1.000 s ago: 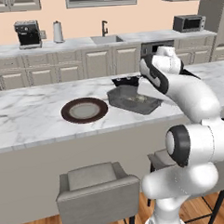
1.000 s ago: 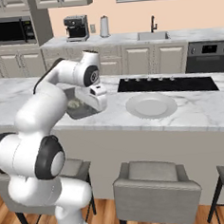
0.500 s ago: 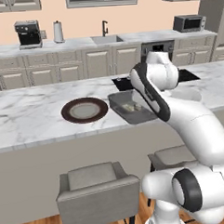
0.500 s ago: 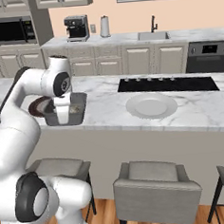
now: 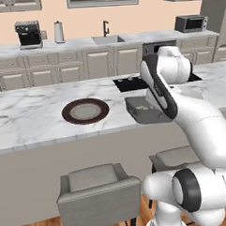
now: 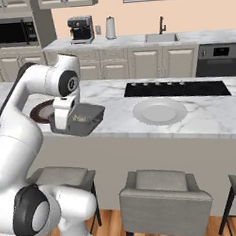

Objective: Place two dumplings into each of the tupperware containers and then place the containers in the fridge.

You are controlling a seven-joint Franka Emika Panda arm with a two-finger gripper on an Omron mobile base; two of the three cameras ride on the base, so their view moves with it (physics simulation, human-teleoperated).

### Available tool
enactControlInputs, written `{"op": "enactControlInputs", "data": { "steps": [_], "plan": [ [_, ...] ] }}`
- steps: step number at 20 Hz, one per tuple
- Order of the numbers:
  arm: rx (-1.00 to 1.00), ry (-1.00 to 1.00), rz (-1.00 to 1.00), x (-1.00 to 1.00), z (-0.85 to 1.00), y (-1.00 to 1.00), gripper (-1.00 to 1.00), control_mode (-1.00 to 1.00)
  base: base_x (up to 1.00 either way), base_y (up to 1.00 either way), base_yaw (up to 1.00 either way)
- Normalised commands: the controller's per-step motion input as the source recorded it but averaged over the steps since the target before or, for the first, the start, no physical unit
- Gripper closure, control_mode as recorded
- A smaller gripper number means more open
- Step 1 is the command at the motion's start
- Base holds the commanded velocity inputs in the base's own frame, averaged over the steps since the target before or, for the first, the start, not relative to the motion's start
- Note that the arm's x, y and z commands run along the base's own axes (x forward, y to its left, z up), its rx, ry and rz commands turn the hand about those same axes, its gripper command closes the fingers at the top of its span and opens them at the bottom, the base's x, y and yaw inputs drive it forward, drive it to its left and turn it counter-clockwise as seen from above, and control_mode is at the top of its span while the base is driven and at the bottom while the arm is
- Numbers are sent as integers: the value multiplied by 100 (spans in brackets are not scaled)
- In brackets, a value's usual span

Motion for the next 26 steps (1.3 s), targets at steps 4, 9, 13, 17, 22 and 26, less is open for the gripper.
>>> {"op": "enactControlInputs", "data": {
  "steps": [4, 9, 13, 17, 22, 26],
  "plan": [
    [-13, -14, 0, -59, 0, 32, 100, -100, 0, 0, 0],
    [-7, 0, 0, -21, 14, 30, 100, -100, 0, 0, 0],
    [0, 0, 0, -13, 12, -4, 100, -100, 0, 0, 0],
    [0, 0, 0, -7, 5, 0, 100, -100, 0, 0, 0],
    [0, 0, 0, -2, 0, 2, 100, 100, -74, -23, -21],
    [0, 0, 0, 0, 0, 0, 100, 100, -73, -5, -83]
  ]
}}
